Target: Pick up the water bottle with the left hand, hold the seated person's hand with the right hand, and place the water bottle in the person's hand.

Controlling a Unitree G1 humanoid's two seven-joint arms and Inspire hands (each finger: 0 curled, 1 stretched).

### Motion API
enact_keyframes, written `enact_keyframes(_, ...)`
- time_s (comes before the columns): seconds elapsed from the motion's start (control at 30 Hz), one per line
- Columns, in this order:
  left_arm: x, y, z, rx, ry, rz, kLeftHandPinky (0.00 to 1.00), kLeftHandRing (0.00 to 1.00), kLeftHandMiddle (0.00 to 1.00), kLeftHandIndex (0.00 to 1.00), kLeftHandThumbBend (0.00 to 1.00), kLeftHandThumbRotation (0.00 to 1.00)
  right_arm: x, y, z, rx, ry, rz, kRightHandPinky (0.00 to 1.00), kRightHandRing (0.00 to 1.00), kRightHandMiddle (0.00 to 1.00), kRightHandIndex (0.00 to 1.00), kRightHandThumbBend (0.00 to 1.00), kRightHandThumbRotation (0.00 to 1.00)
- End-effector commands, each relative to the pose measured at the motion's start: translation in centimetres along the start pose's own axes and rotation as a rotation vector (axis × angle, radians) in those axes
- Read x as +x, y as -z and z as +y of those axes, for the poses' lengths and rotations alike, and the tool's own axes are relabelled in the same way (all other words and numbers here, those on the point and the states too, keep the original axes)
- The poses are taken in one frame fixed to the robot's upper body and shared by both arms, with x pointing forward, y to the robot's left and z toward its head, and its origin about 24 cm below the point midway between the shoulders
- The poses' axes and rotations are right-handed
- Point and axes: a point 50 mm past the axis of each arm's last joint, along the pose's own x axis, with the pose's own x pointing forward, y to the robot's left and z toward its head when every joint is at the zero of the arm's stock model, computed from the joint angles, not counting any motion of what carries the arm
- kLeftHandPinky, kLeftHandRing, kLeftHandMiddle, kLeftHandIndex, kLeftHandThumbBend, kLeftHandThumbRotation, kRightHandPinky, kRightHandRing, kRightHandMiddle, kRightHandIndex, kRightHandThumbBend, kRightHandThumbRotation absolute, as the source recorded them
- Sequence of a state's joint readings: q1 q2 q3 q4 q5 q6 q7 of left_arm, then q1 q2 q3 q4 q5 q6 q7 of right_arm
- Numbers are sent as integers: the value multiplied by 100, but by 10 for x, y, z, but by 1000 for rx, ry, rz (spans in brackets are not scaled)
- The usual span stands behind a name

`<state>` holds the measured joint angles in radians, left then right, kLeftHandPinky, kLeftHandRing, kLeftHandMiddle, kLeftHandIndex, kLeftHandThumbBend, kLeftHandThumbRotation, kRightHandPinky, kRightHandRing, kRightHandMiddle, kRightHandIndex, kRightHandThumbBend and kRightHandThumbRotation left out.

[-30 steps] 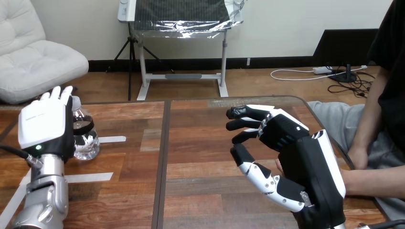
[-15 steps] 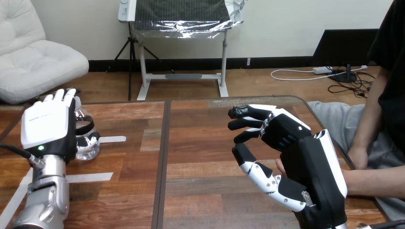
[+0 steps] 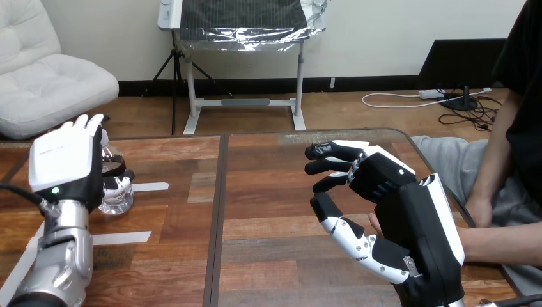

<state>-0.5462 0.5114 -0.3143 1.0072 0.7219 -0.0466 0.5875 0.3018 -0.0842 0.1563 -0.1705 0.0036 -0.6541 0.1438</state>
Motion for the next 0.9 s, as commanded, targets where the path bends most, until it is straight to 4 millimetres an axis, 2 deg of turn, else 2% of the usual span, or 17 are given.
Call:
enact_keyframes(0.0,22,-10,23,25,-57,-45,80,88,90,87,59,24,14,-11,-2,-6,-6,-93,52,65,70,65,46,0)
enact_keyframes(0.4,27,-12,23,42,-21,-35,81,89,91,88,59,27,13,-12,-2,-19,-1,-91,51,63,69,65,47,0)
enact_keyframes(0.63,30,-12,23,46,-2,-21,77,87,89,86,59,28,11,-13,-4,-26,-3,-82,50,63,69,65,47,0)
enact_keyframes(0.87,31,-13,23,25,19,-8,72,83,86,83,59,21,11,-13,-4,-21,0,-77,50,63,69,65,48,0)
